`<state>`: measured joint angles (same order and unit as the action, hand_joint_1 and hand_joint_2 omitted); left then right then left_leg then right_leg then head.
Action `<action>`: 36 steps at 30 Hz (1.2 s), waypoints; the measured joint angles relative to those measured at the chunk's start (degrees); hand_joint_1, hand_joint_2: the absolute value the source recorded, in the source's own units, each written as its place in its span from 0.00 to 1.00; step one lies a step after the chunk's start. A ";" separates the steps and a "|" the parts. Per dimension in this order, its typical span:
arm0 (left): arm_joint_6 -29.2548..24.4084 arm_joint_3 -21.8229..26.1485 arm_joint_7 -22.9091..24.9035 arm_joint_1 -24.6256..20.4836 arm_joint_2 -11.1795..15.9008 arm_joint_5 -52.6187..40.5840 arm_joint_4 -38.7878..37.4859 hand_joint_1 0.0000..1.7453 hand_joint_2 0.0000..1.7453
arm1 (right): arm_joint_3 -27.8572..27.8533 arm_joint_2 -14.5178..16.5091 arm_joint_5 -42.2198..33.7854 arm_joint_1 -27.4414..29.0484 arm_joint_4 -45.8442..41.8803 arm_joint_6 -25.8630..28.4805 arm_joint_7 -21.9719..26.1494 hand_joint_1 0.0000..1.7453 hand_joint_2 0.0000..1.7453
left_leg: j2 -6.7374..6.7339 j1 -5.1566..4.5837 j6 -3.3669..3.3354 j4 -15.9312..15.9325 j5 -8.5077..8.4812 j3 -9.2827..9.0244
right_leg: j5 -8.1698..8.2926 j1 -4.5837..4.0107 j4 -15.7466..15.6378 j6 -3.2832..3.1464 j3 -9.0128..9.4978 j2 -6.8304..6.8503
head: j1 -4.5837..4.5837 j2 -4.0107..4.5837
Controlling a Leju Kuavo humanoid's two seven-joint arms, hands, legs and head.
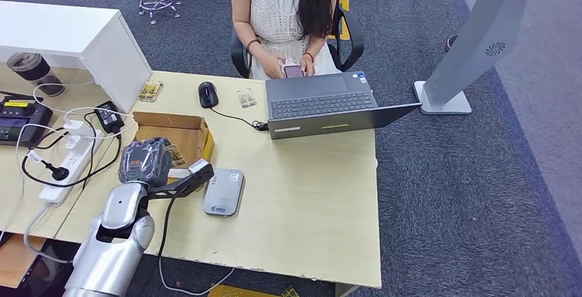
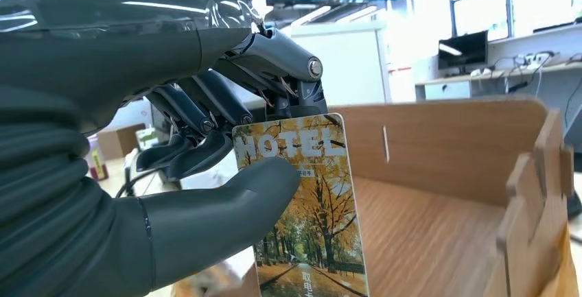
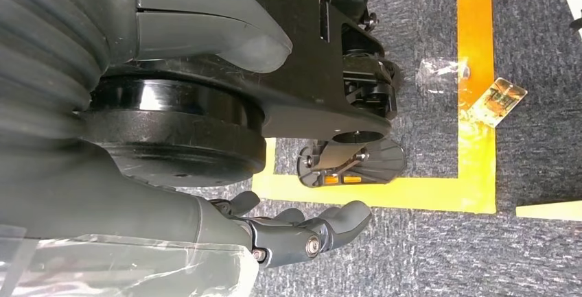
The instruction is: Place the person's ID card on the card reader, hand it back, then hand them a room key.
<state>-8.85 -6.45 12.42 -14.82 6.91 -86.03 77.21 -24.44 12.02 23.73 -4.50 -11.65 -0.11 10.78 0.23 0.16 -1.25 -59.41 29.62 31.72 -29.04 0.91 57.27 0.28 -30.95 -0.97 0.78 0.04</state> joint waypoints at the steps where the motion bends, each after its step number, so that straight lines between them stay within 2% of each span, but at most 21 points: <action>1: 0.08 0.00 -0.12 -0.81 0.14 -0.13 -0.36 1.00 1.00 | 0.00 0.00 0.14 0.00 0.00 0.00 0.00 0.00 1.00 | 0.00 0.00 0.00 0.00 0.00 0.00 | 0.00 0.00 0.00 0.00 0.00 0.00 | 0.00 0.00; 8: 1.62 -0.02 -0.42 -7.48 0.82 -0.53 -2.82 1.00 1.00 | 0.00 0.02 0.29 -0.02 0.00 -0.62 -0.02 0.00 1.00 | 0.00 0.00 0.00 -0.01 0.00 0.00 | 0.00 0.00 0.01 0.00 0.00 0.00 | 0.00 0.00; 14: 5.08 -0.53 -1.02 -14.30 0.86 -0.98 -3.47 1.00 1.00 | 0.00 0.07 0.78 -0.06 0.00 -0.92 -0.02 0.00 1.00 | -0.01 0.00 0.00 -0.02 0.00 0.00 | 0.02 0.01 0.01 0.00 0.00 -0.01 | 0.01 0.00; 23: 6.36 -2.07 -1.05 -18.87 0.81 -1.56 -3.53 1.00 1.00 | 0.00 0.17 1.10 -0.09 0.00 -1.02 -0.02 0.00 1.00 | -0.02 -0.01 0.00 -0.05 0.00 0.01 | 0.02 0.00 0.01 0.00 -0.07 -0.03 | 0.00 0.00; 31: 11.89 -6.25 0.44 -30.39 0.38 -2.04 -4.34 0.99 1.00 | -0.02 0.17 1.29 -0.13 0.00 -1.85 0.31 0.00 1.00 | -0.05 -0.01 0.00 -0.07 -0.01 0.03 | 0.10 0.02 0.03 -0.01 -0.04 -0.09 | 0.00 0.00; 32: 11.82 -6.50 0.66 -31.16 0.39 -2.24 -4.87 0.82 1.00 | -0.02 0.17 1.30 -0.13 0.00 -1.90 0.32 0.00 1.00 | -0.06 -0.01 0.00 -0.07 -0.01 0.02 | 0.10 0.02 0.03 -0.01 -0.05 -0.10 | 0.00 0.00; 35: 10.85 -6.95 0.93 -32.01 0.50 -3.15 -6.67 0.10 1.00 | -0.04 0.17 1.30 -0.13 0.00 -1.93 0.25 0.00 1.00 | -0.07 -0.01 0.00 -0.07 -0.01 0.02 | 0.10 0.01 0.03 -0.01 -0.05 -0.10 | 0.01 0.00; 36: 10.52 -7.05 0.97 -32.02 0.57 -3.38 -7.21 0.02 1.00 | -0.07 0.17 1.30 -0.13 0.00 -1.91 0.17 0.00 1.00 | -0.06 -0.01 0.00 -0.07 -0.01 0.02 | 0.09 0.01 0.03 -0.01 -0.05 -0.10 | 0.00 0.00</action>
<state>1.67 -13.50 13.39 -46.84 7.48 -89.42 70.00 -24.51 12.20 25.03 -4.64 -11.65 -2.03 10.94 0.16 0.15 -1.26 -59.48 29.61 31.75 -28.94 0.92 57.30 0.26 -31.00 -1.07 0.78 0.04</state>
